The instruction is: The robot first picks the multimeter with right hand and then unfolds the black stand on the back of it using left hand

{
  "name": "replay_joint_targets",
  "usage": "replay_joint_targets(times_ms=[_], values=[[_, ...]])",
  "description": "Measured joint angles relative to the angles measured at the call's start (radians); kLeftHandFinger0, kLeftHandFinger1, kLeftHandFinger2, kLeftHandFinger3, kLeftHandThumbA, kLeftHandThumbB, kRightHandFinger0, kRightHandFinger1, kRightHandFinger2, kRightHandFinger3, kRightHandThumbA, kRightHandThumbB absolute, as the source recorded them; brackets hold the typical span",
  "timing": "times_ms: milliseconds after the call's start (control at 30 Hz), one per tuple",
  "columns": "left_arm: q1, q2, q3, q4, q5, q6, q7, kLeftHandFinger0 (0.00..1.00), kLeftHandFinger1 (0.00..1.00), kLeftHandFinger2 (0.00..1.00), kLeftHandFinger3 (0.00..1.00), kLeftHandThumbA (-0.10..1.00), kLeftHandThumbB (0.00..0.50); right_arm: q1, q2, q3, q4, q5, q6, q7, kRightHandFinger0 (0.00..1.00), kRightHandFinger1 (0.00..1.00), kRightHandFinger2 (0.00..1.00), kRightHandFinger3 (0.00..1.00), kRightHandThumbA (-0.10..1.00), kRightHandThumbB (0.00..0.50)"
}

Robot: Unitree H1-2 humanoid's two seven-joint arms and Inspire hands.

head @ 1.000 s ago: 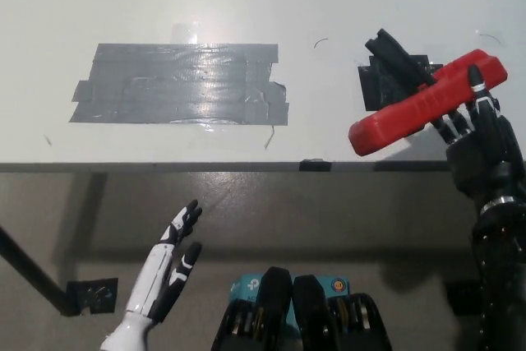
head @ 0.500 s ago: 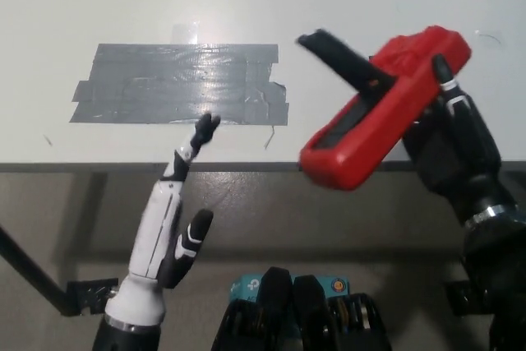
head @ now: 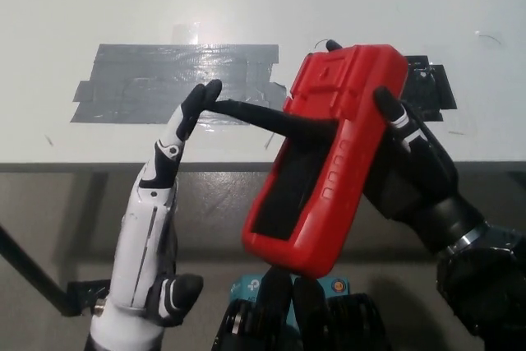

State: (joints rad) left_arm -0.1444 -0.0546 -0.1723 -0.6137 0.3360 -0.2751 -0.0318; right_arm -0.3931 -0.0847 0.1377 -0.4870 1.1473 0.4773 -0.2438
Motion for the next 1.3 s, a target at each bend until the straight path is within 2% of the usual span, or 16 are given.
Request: replay_joint_targets(times_ms=[67,100,167,267,400,433,467,533,633,700,800,867,967,1133,1300], values=[[0.0,-0.008,0.001,-0.004,0.011,-0.009,0.002,1.0,1.0,1.0,1.0,1.0,0.162,0.0,0.0,0.001,0.0,0.0,0.0,0.0,0.0,0.45,0.83,0.82,-0.1,0.109],[0.0,-0.01,0.001,-0.005,0.015,-0.016,0.003,1.0,1.0,1.0,1.0,1.0,0.138,0.001,0.0,0.001,0.0,0.0,0.0,0.0,0.0,0.45,0.83,0.83,-0.1,0.107],[0.002,-0.01,0.002,-0.006,0.019,-0.033,0.006,1.0,1.0,1.0,1.0,1.0,0.162,0.002,0.0,0.001,0.0,0.0,0.0,0.0,0.0,0.45,0.81,0.82,-0.1,0.112],[0.01,-0.01,0.001,-0.009,0.012,-0.052,0.007,1.0,1.0,1.0,1.0,1.0,0.168,0.007,0.0,0.001,-0.001,0.0,0.0,0.0,0.0,0.44,0.79,0.79,-0.1,0.113],[0.016,-0.029,-0.005,-0.009,0.001,-0.095,0.019,1.0,1.0,1.0,1.0,1.0,0.099,0.013,-0.002,0.0,-0.001,0.0,0.0,0.0,0.0,0.46,0.82,0.84,-0.1,0.109],[0.012,-0.029,-0.013,-0.009,0.0,-0.106,0.023,1.0,1.0,1.0,1.0,1.0,0.097,0.014,-0.002,0.0,-0.001,0.0,0.0,0.0,0.0,0.47,0.82,0.85,-0.1,0.115],[0.007,-0.028,-0.021,-0.009,0.0,-0.115,0.029,1.0,1.0,1.0,1.0,1.0,0.097,0.014,-0.002,0.0,-0.001,0.0,0.0,0.0,0.0,0.47,0.82,0.86,-0.1,0.111],[-0.002,-0.025,-0.033,-0.007,0.003,-0.131,0.042,1.0,1.0,1.0,1.0,1.0,0.13,0.014,-0.004,0.001,-0.001,0.0,0.0,0.0,0.0,0.44,0.79,0.84,-0.1,0.129],[-0.004,-0.02,-0.033,-0.005,0.023,-0.147,0.058,1.0,1.0,1.0,1.0,1.0,0.134,0.015,-0.006,0.003,-0.001,0.0,0.0,0.0,0.0,0.44,0.81,0.83,-0.1,0.128],[-0.002,-0.02,-0.028,-0.003,0.041,-0.152,0.069,1.0,1.0,1.0,1.0,1.0,0.147,0.015,-0.006,0.007,-0.002,0.0,0.0,-0.001,0.0,0.45,0.85,0.86,-0.1,0.13],[0.003,-0.026,-0.016,0.0,0.064,-0.158,0.074,1.0,1.0,1.0,1.0,1.0,0.142,0.015,-0.007,0.011,-0.003,-0.001,0.0,-0.002,0.0,0.46,0.86,0.92,-0.1,0.124],[0.005,-0.029,-0.009,0.001,0.076,-0.162,0.074,1.0,1.0,1.0,1.0,1.0,0.14,0.014,-0.007,0.014,-0.004,0.0,0.0,-0.002,0.0,0.45,0.83,0.9,-0.1,0.144],[0.005,-0.029,0.002,0.005,0.087,-0.167,0.075,1.0,1.0,1.0,1.0,1.0,0.146,0.014,-0.007,0.024,-0.011,0.0,0.0,-0.009,0.0,0.43,0.82,0.86,-0.1,0.137],[0.005,-0.024,0.005,0.026,0.097,-0.169,0.083,1.0,1.0,1.0,1.0,1.0,0.115,0.014,-0.007,0.039,-0.031,0.0,0.0,-0.019,0.0,0.41,0.78,0.82,-0.1,0.14],[0.005,-0.009,0.003,0.04,0.106,-0.17,0.106,1.0,1.0,1.0,1.0,1.0,0.128,0.014,-0.008,0.047,-0.043,0.0,0.0,-0.025,0.0,0.4,0.78,0.81,-0.1,0.136]])
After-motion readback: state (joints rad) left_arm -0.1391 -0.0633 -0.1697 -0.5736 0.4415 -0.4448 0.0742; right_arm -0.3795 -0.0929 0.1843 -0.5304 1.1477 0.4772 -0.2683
